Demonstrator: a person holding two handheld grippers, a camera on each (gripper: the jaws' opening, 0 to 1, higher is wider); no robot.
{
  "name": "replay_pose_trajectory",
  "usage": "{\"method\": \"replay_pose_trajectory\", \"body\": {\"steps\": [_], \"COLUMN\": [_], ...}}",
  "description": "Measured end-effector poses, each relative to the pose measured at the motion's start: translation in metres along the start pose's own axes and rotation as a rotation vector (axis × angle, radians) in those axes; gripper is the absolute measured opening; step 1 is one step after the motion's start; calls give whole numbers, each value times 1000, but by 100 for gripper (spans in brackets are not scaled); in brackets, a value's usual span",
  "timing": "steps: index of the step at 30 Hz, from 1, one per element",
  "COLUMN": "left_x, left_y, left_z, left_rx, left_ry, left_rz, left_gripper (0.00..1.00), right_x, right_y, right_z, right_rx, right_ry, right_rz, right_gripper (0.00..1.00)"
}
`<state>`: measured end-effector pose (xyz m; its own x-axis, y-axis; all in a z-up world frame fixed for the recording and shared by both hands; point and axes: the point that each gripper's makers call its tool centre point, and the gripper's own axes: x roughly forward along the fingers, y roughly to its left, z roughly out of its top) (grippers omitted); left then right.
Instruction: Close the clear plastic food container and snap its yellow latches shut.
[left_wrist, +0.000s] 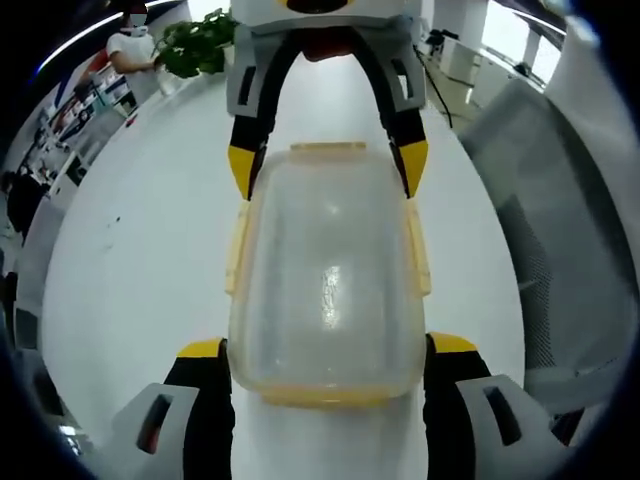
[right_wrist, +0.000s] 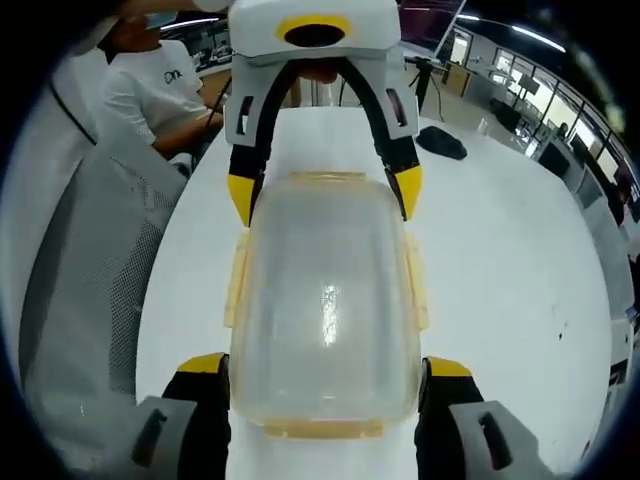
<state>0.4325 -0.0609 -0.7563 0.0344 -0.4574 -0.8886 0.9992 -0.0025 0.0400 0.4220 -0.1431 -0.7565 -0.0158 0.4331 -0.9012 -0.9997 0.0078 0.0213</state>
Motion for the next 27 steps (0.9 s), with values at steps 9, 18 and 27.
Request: {"method": "replay_pose_trajectory", "body": {"steps": [9, 18, 27], "left_x": [1, 2, 1], "left_y": [22, 33, 30], "left_z": [0, 0, -1], "left_rx": [6, -19, -18], "left_ry": [13, 10, 11], "left_rz": [-3, 3, -9], "left_gripper": [76, 76, 78], "right_x": [-1, -1, -2], "right_y": [-21, -35, -34], "right_z": [0, 0, 0], "right_rx": [6, -18, -16], "right_ry": [-15, -16, -15], "right_rz": [-5, 5, 5], "right_gripper": [76, 77, 77]}}
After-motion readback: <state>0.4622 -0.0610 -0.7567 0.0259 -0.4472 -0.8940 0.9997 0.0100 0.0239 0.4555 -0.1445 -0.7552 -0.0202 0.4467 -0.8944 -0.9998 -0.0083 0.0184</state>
